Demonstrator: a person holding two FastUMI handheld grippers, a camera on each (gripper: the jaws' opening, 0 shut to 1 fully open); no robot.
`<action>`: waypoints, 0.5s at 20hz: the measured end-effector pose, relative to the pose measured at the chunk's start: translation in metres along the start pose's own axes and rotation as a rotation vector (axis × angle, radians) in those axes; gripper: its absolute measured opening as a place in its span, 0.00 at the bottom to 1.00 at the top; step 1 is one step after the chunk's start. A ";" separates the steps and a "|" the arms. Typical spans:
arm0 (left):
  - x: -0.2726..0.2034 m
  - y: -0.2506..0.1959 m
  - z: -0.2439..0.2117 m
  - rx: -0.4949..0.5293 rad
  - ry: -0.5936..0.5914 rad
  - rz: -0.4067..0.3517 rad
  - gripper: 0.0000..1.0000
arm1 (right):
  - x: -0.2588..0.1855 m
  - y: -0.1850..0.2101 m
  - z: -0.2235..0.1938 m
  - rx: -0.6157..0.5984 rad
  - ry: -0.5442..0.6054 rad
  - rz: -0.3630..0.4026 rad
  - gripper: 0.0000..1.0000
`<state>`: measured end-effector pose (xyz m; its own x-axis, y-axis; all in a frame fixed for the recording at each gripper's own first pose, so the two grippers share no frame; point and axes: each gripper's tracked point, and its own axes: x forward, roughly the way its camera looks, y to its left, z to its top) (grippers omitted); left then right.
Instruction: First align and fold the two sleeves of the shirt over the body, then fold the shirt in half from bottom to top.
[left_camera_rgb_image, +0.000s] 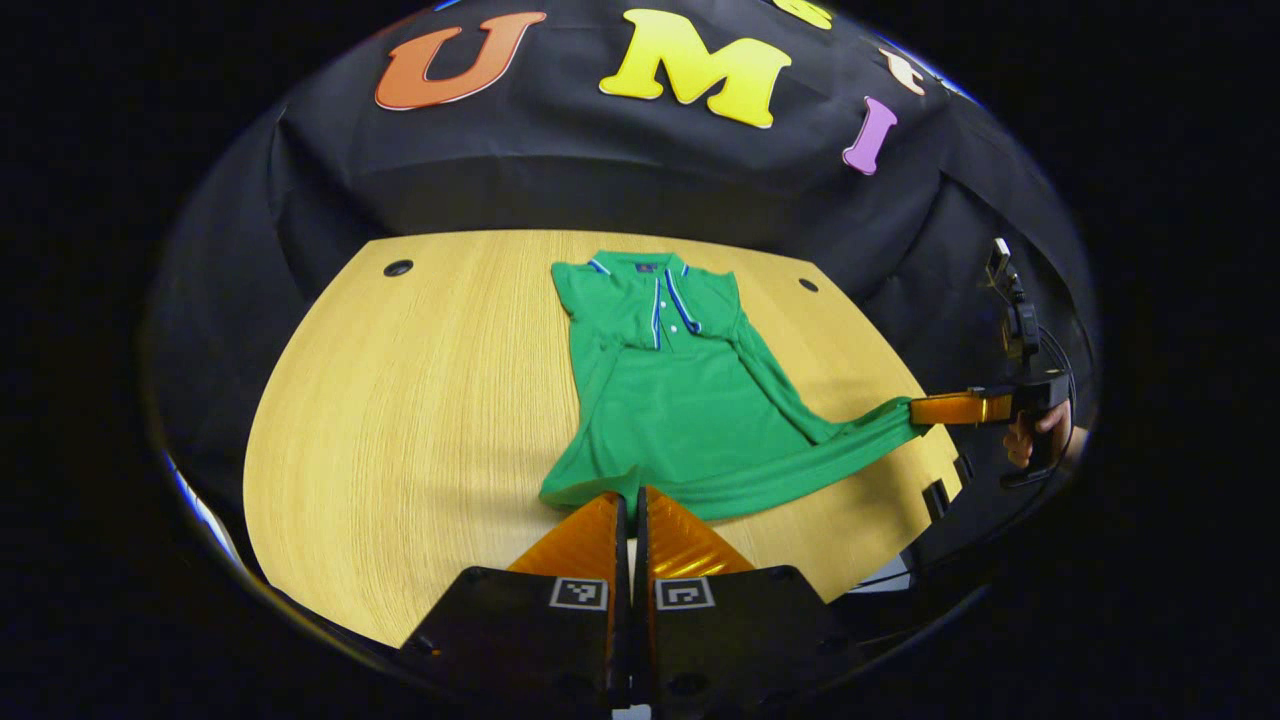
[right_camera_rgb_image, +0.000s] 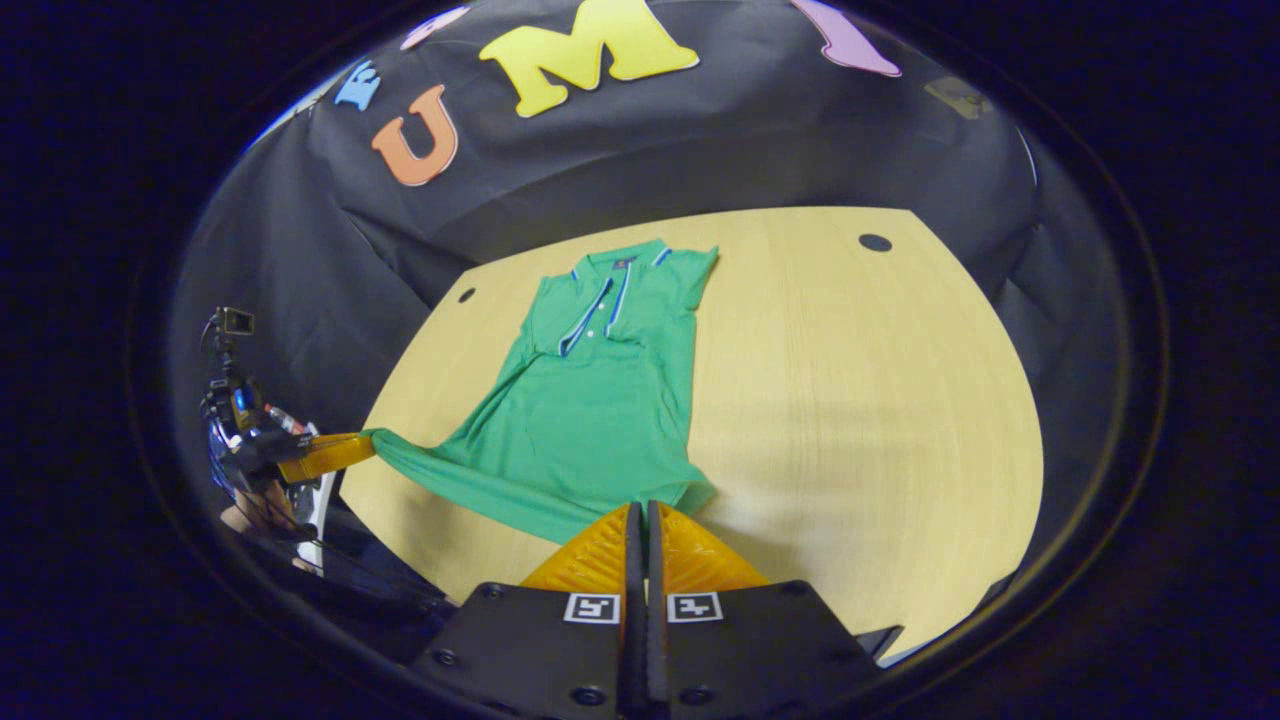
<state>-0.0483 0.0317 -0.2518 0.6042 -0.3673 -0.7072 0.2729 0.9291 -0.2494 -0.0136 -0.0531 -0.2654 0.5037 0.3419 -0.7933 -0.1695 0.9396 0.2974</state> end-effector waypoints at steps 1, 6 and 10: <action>0.003 -0.001 0.014 -0.003 -0.018 -0.005 0.03 | 0.001 0.000 0.014 0.001 -0.015 0.002 0.00; 0.020 0.005 0.082 0.007 -0.098 -0.004 0.03 | 0.006 -0.001 0.091 -0.017 -0.089 0.005 0.03; 0.040 0.010 0.135 0.032 -0.142 -0.012 0.03 | 0.012 0.000 0.155 -0.049 -0.158 0.007 0.03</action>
<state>0.0796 0.0205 -0.1927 0.6999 -0.3824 -0.6032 0.3028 0.9238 -0.2342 0.1243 -0.0513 -0.1926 0.6290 0.3451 -0.6966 -0.2122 0.9383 0.2732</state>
